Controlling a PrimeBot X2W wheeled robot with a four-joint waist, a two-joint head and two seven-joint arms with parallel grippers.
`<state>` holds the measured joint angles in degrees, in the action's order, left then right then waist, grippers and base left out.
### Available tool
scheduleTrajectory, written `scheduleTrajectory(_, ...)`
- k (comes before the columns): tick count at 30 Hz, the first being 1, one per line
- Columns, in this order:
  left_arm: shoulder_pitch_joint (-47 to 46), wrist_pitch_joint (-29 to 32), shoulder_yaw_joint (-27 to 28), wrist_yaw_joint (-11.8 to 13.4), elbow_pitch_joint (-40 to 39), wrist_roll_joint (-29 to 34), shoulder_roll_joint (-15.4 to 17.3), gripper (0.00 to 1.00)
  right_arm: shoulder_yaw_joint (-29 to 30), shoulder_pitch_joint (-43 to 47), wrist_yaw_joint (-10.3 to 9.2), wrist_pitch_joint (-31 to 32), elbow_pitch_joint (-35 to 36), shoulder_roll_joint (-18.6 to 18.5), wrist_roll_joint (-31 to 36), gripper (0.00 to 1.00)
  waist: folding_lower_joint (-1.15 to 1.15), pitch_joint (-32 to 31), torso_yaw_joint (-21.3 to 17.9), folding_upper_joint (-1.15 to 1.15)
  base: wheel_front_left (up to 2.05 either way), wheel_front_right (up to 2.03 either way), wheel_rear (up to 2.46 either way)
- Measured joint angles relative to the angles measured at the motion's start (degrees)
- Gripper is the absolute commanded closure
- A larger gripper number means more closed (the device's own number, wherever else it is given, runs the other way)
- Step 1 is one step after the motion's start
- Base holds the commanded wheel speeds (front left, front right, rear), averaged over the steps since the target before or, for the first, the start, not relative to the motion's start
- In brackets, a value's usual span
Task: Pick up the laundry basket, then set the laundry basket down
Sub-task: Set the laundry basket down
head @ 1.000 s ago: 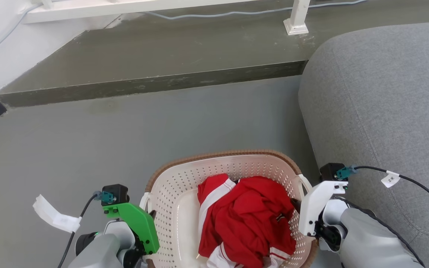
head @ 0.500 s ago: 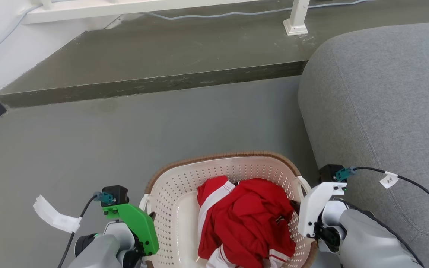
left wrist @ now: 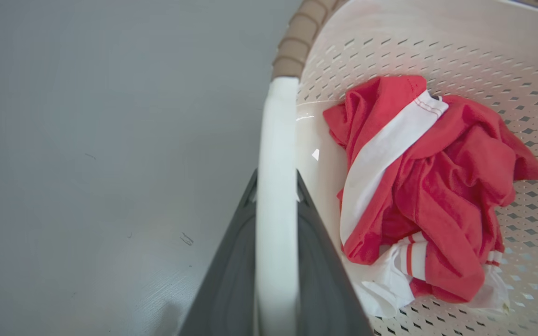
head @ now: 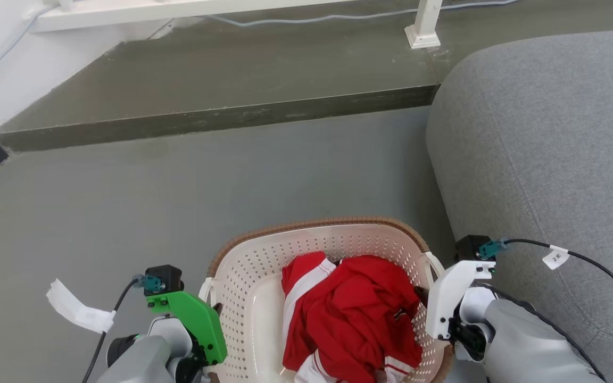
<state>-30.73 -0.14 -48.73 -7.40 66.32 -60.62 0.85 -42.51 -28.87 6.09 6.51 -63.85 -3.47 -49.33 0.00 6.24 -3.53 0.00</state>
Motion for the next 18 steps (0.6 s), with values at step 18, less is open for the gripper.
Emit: scheduleTrajectory(18,-6.4,-3.8,0.0,0.3,-0.1,0.3,0.0,1.00,0.2,-6.0,0.01,-4.3,0.2,-0.5,-0.1,1.00,0.00,8.5,0.5,0.00,0.00,0.00,0.00)
